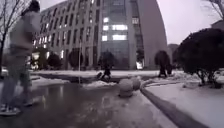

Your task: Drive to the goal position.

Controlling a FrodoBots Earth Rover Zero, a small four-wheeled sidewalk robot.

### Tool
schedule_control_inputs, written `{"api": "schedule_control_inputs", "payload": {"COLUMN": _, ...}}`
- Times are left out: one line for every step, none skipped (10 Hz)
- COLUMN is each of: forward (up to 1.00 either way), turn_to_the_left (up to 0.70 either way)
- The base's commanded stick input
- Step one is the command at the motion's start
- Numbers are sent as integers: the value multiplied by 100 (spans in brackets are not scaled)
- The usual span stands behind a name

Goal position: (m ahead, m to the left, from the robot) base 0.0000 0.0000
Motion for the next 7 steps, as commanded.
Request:
{"api": "schedule_control_inputs", "payload": {"forward": 0, "turn_to_the_left": 0}}
{"api": "schedule_control_inputs", "payload": {"forward": 0, "turn_to_the_left": 0}}
{"api": "schedule_control_inputs", "payload": {"forward": 0, "turn_to_the_left": 0}}
{"api": "schedule_control_inputs", "payload": {"forward": 0, "turn_to_the_left": 0}}
{"api": "schedule_control_inputs", "payload": {"forward": 0, "turn_to_the_left": -40}}
{"api": "schedule_control_inputs", "payload": {"forward": 0, "turn_to_the_left": -45}}
{"api": "schedule_control_inputs", "payload": {"forward": 11, "turn_to_the_left": -43}}
